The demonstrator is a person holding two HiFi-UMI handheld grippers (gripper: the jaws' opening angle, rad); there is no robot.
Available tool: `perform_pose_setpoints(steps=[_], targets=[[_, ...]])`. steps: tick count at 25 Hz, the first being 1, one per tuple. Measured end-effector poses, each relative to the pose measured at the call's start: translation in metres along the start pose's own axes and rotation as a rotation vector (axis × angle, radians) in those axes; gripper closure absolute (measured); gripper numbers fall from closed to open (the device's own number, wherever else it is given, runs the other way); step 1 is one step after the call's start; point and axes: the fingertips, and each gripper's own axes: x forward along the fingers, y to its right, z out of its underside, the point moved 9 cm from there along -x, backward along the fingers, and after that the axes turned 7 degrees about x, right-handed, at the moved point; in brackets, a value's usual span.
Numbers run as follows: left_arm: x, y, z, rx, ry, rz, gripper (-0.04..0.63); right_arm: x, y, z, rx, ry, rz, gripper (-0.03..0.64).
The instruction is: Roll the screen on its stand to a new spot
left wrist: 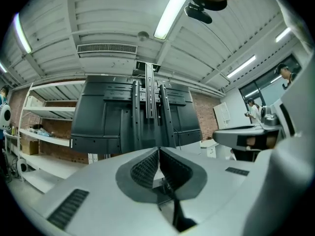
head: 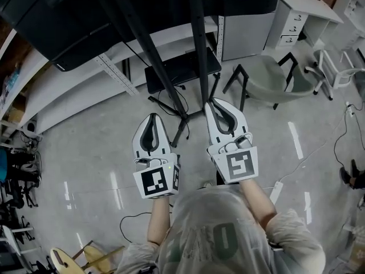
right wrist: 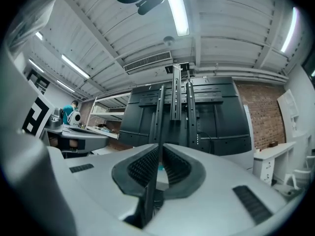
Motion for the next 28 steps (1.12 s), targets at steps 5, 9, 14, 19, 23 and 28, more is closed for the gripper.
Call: perform_pose_setpoints(steps=[5, 9, 14, 19, 23, 28], targets=[[0.077, 0.0, 0.004, 0.002, 0.004, -0.025, 0.578, 0.064, 0.05, 0.005, -0.001, 0.029, -0.017, 0.595], [0.144, -0.002, -0.005, 0.016, 0.022, -0.068, 0.578, 0.123, 0.097, 0.001, 0.004, 0.038, -0.035, 0.595], [0.22, -0.007, -0.012, 0.011, 0.025, -0.13, 0.578, 0.198, 0.15, 0.001, 0.003, 0.033, -0.057, 0.595], [0.264, -0.022, -0.01, 0.044, 0.018, -0.226, 0.578, 0.245, 0.182, 0.008, -0.052, -0.009, -0.065, 0.595], [0.28, -0.038, -0.005, 0.029, -0.003, -0.264, 0.578, 0.259, 0.194, 0.012, -0.064, -0.031, -0.069, 0.595], [0.283, -0.044, 0.0, 0.018, -0.027, -0.263, 0.578, 0.258, 0.197, 0.018, -0.037, -0.07, -0.055, 0.595]])
